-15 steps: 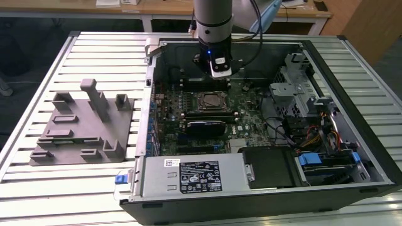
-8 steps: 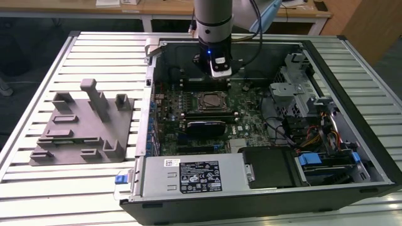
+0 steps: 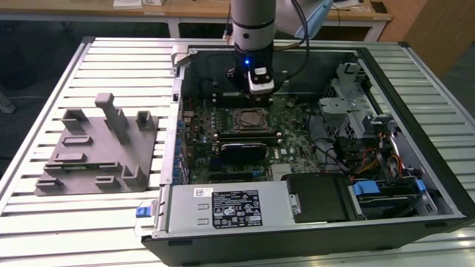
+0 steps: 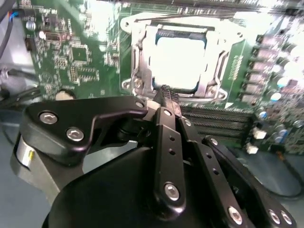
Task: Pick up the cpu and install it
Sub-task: 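Install the first cpu locking lever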
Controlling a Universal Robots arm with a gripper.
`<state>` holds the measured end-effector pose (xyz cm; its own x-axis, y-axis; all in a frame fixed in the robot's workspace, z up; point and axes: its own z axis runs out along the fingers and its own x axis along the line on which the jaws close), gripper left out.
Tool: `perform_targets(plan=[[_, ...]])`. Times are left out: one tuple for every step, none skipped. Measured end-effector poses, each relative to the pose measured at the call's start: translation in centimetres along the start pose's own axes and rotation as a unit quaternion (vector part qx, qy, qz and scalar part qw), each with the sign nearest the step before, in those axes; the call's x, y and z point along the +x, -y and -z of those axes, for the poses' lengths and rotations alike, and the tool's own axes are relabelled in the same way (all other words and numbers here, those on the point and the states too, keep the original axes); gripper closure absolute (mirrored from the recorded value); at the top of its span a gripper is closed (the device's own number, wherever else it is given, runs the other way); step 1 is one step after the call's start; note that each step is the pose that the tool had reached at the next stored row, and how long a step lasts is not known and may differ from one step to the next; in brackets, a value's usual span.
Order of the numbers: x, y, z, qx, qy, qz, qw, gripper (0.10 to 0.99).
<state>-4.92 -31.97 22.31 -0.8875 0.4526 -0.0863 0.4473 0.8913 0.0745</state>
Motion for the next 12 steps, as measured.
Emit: perform_targets(plan=[[-0.08,0.15,-0.01,0.0031,-0.001,0.0,1.0,0.98],[-0.17,0.33,-0.01,0.006,-0.002,0.0,1.0,0.98],[-0.28,0.54,-0.01,0.0089,-0.0029,0.001,1.0,0.98],[-0.39,0.76,-0.01,0.0115,-0.0039,0.001,0.9999,0.98],[-0.51,1.0,-0.02,0.0142,-0.005,0.001,0.9999,0.98],[-0.61,1.21,-0.02,0.0169,-0.0059,0.001,0.9998,0.98],[-0.69,1.37,-0.02,0.0195,-0.0067,0.001,0.9998,0.98],[-0.77,1.52,-0.02,0.0217,-0.0072,0.001,0.9997,0.98],[-0.83,1.65,-0.03,0.0237,-0.0077,0.002,0.9997,0.98],[-0.89,1.76,-0.04,0.0257,-0.0081,0.002,0.9996,0.98],[-0.94,1.87,-0.04,0.0276,-0.0084,0.002,0.9996,0.98],[-0.97,1.93,-0.04,0.0289,-0.0086,0.002,0.9995,0.98]])
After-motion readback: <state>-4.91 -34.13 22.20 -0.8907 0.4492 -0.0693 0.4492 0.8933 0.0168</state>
